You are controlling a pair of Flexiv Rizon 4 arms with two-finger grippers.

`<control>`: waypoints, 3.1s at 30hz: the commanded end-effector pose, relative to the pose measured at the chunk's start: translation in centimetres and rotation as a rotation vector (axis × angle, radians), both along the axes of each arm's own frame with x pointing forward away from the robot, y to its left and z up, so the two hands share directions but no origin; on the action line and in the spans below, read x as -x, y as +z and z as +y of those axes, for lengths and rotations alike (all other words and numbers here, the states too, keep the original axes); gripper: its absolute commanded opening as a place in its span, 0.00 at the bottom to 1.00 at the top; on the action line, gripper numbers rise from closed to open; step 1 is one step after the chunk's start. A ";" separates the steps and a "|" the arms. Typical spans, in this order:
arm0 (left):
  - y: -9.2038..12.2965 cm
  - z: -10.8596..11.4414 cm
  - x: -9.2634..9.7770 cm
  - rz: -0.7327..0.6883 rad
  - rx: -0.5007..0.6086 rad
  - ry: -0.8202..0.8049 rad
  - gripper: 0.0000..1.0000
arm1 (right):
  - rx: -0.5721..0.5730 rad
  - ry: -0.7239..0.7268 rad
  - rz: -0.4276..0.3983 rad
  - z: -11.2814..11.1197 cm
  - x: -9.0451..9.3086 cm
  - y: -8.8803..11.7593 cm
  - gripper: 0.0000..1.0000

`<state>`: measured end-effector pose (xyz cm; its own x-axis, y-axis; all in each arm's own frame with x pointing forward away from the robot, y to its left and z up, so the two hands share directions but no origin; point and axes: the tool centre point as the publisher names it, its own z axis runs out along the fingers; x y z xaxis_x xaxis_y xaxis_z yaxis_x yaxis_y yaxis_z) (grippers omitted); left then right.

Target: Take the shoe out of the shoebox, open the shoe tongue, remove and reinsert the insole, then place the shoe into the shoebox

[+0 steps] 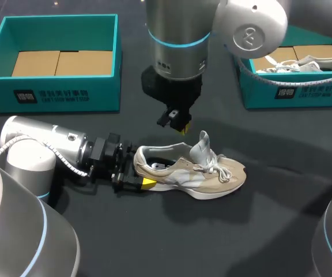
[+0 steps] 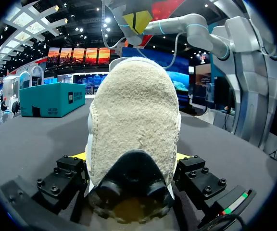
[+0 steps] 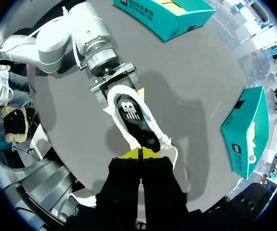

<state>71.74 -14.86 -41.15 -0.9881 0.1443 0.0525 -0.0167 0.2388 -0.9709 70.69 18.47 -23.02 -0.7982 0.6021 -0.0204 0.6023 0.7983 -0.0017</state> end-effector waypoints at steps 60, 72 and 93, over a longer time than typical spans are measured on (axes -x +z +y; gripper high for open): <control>-0.2 0.0 -0.1 0.000 0.001 -0.001 0.00 | -0.054 0.560 0.006 3.3 -0.7 -9.3 0.00; -0.2 0.0 -0.1 0.000 0.001 -0.001 0.00 | -0.089 0.593 0.014 2.3 -2.0 -12.1 0.00; -0.2 0.0 -0.1 0.000 0.001 -0.001 0.00 | -0.107 0.520 0.020 -0.4 -2.4 -14.6 0.00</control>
